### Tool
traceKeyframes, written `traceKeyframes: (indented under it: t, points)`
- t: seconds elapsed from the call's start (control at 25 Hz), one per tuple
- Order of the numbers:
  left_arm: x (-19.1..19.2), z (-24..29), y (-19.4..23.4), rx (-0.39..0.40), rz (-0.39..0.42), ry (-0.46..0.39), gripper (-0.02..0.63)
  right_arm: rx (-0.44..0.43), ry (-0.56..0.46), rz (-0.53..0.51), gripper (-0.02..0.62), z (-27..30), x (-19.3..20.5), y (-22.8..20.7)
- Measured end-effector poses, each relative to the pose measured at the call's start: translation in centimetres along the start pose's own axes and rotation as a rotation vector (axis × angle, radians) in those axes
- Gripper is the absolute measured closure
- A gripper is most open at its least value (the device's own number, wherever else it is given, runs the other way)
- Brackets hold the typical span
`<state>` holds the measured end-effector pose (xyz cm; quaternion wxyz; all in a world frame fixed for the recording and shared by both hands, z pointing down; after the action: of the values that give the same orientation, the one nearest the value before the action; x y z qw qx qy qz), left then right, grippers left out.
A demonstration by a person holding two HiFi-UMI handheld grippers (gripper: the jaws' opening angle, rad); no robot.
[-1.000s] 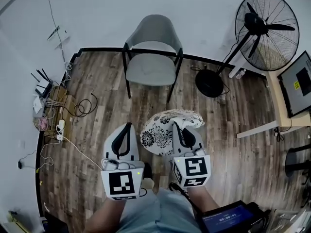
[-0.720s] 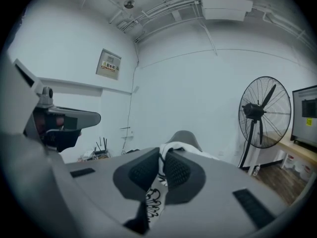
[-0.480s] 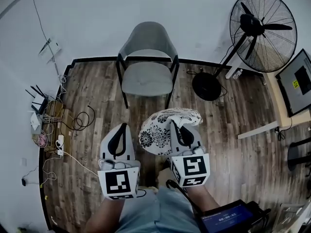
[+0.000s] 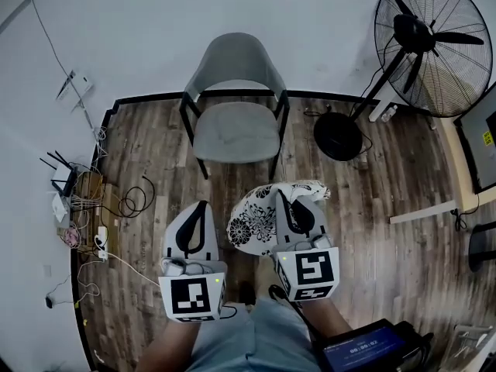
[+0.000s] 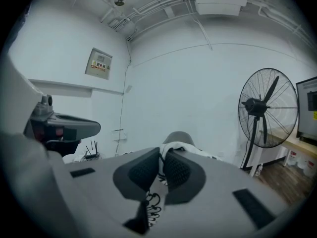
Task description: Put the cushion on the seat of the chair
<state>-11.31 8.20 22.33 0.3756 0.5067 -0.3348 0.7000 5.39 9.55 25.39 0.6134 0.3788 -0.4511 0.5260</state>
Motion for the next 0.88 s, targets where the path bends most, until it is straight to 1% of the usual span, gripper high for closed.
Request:
traceKeyframes:
  t: [0.24, 0.36, 0.48, 0.68, 0.88]
  points:
    - [-0.9, 7.7, 0.1, -0.011, 0.028, 0.052, 0.603, -0.045, -0.002, 0.002, 0.579, 6.0, -2.1, -3.7]
    - [-2.5, 11.5, -0.2, -0.018, 0.025, 0.059, 0.603, -0.074, -0.012, 0.003, 0.578, 9.0, -3.8, -6.0]
    - [-3.9, 14.7, -0.3, -0.04, 0.044, 0.055, 0.603, -0.096, -0.021, 0.005, 0.578, 11.9, -5.2, -8.4]
    - [-6.4, 18.1, 0.6, -0.094, 0.042, 0.032, 0.603, -0.131, -0.029, -0.009, 0.578, 16.0, -7.4, -10.9]
    - [-7.5, 19.9, 2.5, -0.144, 0.028, 0.023, 0.603, -0.159, -0.024, -0.023, 0.578, 19.5, -8.9, -11.7]
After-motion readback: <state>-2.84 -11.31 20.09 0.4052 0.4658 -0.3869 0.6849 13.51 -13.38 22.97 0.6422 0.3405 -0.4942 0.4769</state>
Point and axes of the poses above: the fingertips, and each gripper's own axes: z forward along the fingers, y to its left, x out of its underside, the point moved 4 cm from there along -z, backward along the fingers, and after that the axes turned 5 degrees about y, right-handed, at the moved point
